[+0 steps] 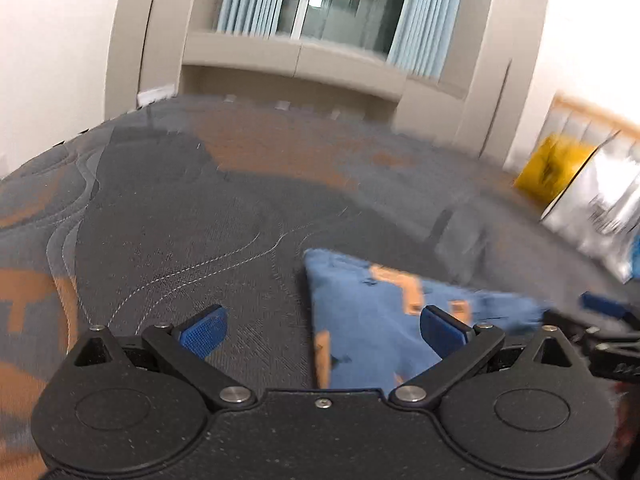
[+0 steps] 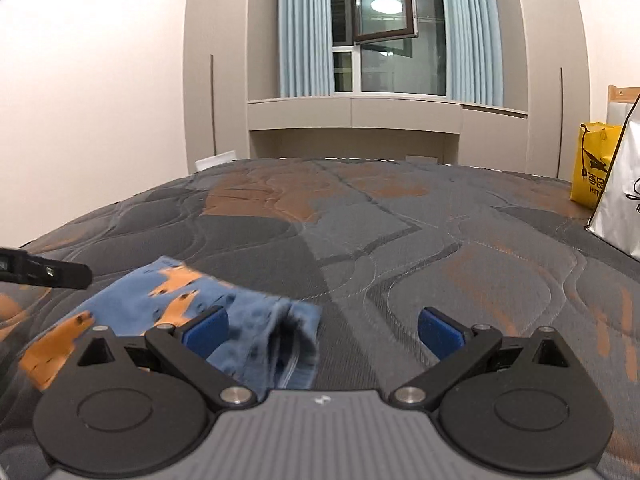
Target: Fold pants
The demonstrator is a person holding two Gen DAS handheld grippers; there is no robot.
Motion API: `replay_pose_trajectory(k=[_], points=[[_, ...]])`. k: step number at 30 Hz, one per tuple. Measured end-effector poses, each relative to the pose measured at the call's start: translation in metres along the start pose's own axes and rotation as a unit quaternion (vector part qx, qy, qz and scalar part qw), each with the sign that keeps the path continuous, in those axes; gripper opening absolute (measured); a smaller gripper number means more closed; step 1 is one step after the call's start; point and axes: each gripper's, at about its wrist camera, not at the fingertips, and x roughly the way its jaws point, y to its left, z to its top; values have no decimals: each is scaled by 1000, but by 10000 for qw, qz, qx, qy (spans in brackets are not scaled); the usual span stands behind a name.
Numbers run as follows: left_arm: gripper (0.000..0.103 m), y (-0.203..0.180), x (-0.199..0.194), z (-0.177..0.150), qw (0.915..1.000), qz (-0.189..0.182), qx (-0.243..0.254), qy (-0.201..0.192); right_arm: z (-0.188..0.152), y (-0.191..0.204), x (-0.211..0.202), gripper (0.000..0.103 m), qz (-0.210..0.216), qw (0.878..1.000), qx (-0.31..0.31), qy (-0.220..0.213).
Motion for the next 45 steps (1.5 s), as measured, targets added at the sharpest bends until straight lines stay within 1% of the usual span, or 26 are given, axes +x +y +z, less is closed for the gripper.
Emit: replay_pose_trajectory(k=[1,3,5,7,8,11,13,15,16,18,20,24,25,27,29,33,45], points=[[102,-1,10,4,9999,27,23,169,1,0,7,103,-123,9999,-23,58],[102,-2,34,8,9982,47,83,590,-1,-5,22,103,-529,9983,-67,234],[103,0,49,7,9965,8,151,819,-8,-13,32,103,-817,9959,-22,380],[103,-1,48,7,9969,19,225,747,-12,-23,36,103,-668,9962,239,511],[102,-1,47,7,9971,29,212,729,-12,-26,33,103,-605,9966,330,457],[102,1,32,11,9972,121,-73,729,-10,-27,20,103,-541,9975,390,213],[102,-1,17,9,9980,74,-64,621,-8,-26,6,103,-281,9986,456,46],[102,-7,-3,3,9987,50,100,489,-7,-21,-7,103,147,9987,480,-43],[102,-9,-11,-3,9988,69,162,464,-9,-18,-12,103,302,9985,463,-20],[102,-12,-26,-16,9984,133,225,494,-14,-9,-21,103,407,9985,360,81],[102,-14,-38,-31,9979,186,260,565,-22,0,-27,103,357,9989,179,257],[102,-15,-52,-57,9962,199,465,707,-37,14,-30,103,82,9981,-266,542],[102,-12,-53,-60,9963,199,404,728,-40,15,-28,103,18,9977,-297,616],[102,-7,-52,-60,9967,147,123,784,-44,14,-25,103,18,9970,-139,761],[102,-4,-51,-60,9968,123,112,776,-46,17,-29,103,-9,9971,-63,754],[102,-4,-50,-61,9968,131,129,773,-49,22,-34,103,-68,9969,-160,761],[103,-5,-49,-61,9967,141,114,793,-50,13,-35,103,-15,9968,-91,798]])
